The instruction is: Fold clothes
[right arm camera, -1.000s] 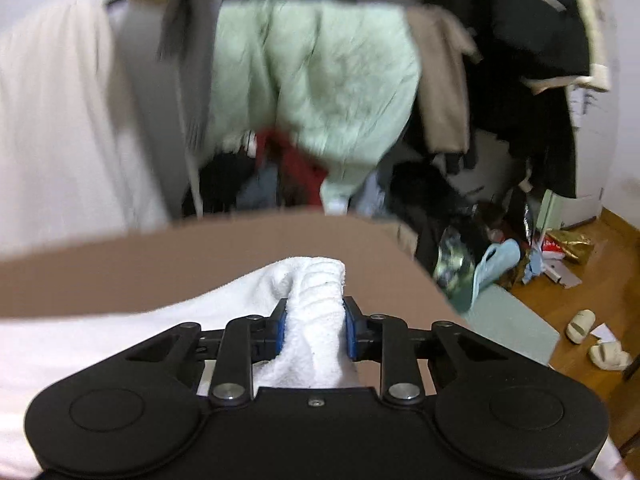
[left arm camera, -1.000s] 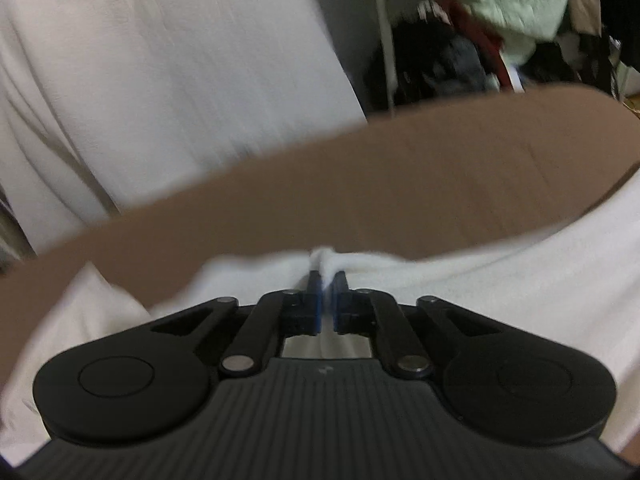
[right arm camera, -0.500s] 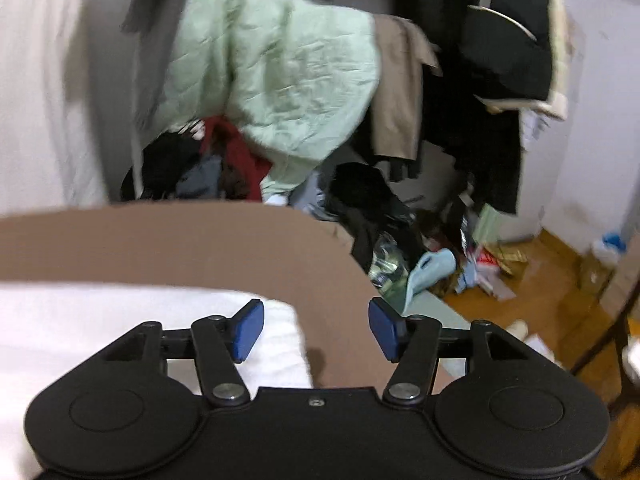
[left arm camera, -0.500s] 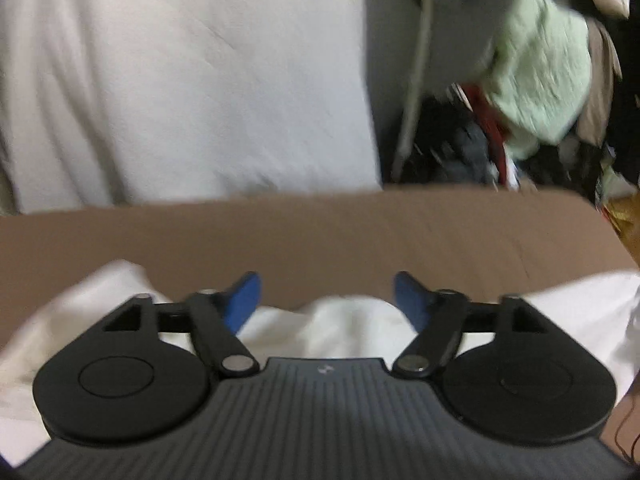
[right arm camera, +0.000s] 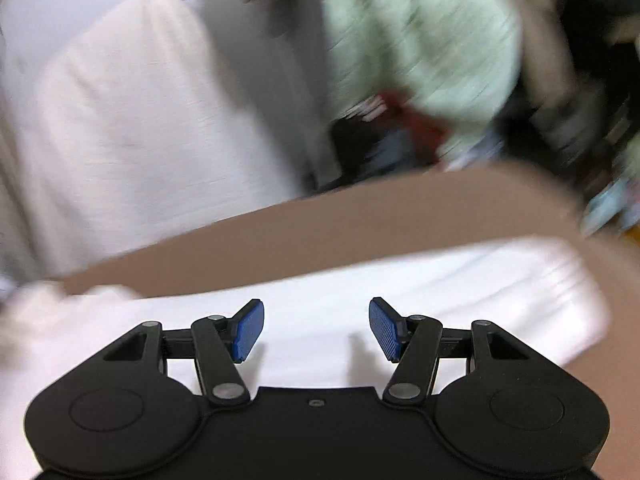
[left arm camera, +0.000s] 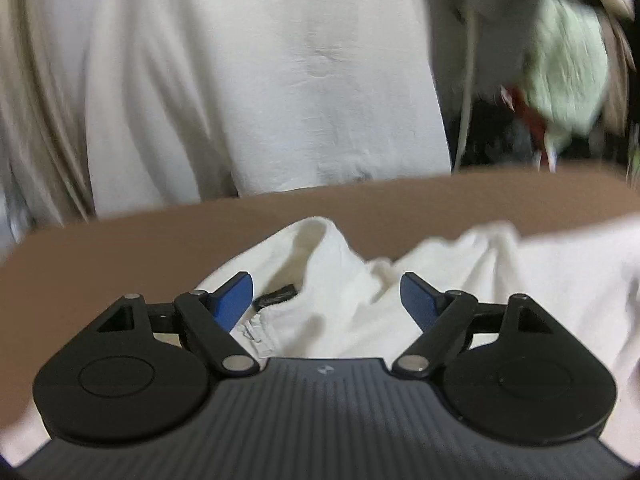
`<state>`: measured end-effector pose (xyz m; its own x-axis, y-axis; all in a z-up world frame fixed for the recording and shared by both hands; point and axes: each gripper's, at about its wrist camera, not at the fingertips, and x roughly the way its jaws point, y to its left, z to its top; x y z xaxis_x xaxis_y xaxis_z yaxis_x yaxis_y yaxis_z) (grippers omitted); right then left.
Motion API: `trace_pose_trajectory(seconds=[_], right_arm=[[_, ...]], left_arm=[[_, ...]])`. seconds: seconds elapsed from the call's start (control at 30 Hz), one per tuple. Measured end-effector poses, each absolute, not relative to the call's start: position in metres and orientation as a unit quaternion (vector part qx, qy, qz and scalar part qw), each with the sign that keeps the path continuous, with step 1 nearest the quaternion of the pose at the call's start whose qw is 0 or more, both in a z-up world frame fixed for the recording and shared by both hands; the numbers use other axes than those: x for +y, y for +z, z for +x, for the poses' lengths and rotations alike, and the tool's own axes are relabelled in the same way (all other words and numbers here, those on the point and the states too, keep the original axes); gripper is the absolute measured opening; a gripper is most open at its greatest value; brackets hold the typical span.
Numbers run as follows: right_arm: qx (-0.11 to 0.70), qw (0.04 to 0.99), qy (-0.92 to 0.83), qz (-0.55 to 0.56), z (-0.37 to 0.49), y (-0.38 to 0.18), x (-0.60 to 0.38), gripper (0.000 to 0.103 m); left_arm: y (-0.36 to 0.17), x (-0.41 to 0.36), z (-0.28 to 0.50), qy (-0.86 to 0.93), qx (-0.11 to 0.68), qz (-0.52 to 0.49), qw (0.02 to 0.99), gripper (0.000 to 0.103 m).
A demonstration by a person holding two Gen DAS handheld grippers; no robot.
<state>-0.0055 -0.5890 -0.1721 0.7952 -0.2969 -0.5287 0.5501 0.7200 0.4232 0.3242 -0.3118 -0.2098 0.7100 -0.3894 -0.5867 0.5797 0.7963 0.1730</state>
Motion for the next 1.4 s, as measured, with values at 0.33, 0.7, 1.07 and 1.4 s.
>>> trace_pose_trajectory(seconds=[0.33, 0.7, 1.07, 1.4], right_arm=[[0.252, 0.917, -0.131, 0.279, 0.028, -0.186, -0.557, 0.063], [0.273, 0.908, -0.160, 0.273, 0.028, -0.210, -0.565, 0.063], [0.289, 0.916, -0.197, 0.195, 0.031, -0.210, -0.555, 0.063], [0.284, 0.921, -0.192, 0.184, 0.028, -0.212, -0.554, 0.064]], left_arm=[[-0.253, -0.358, 0.381, -0.289, 0.388, 0.136, 0.864, 0.005], [-0.217, -0.354, 0.411, -0.186, 0.329, 0.184, 0.907, 0.004], [-0.186, -0.376, 0.476, -0.151, 0.280, 0.198, 0.927, 0.000], [-0.198, -0.349, 0.436, -0.310, 0.355, 0.080, 0.878, 0.059]])
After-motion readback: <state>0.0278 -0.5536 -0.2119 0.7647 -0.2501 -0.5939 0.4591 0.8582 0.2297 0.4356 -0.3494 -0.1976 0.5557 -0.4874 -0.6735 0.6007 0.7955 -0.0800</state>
